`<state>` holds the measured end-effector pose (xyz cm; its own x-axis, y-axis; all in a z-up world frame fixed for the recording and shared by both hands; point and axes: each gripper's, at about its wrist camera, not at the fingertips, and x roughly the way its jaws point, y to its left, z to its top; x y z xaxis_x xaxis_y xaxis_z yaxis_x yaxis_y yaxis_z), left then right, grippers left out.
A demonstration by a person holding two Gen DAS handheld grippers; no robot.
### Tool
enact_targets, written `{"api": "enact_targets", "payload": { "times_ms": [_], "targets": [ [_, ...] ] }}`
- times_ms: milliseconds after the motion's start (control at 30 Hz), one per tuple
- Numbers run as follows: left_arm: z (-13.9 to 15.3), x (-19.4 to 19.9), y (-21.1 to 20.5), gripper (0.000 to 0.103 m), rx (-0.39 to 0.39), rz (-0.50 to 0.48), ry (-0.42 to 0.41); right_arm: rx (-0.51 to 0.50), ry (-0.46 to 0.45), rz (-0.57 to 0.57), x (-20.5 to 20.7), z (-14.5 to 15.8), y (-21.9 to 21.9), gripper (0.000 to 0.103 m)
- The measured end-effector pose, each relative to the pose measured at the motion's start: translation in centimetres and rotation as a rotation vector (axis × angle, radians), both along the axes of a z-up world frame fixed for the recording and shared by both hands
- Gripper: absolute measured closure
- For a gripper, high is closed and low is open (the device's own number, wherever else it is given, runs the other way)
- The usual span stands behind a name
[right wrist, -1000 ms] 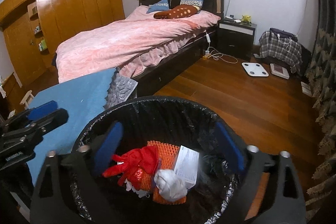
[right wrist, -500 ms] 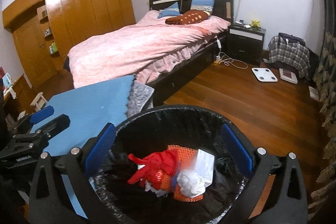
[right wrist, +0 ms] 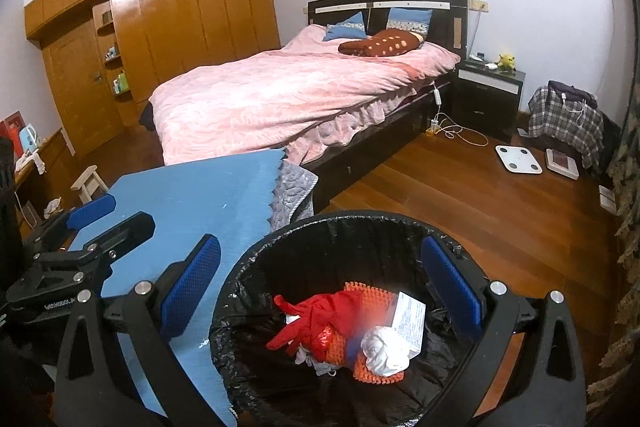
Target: Collect trash
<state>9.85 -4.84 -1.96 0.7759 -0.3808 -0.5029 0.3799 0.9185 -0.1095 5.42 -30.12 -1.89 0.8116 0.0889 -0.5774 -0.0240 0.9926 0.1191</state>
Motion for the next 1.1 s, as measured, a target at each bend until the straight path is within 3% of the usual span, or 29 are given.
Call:
{"api": "enact_targets", "payload": {
  "times_ms": [1100],
  "targets": [
    [0.42,-0.03,0.09,0.006,-0.001,0.004,-0.006,0.002,-0.001,0.001,-0.02,0.18,0.07,0.005]
  ]
}}
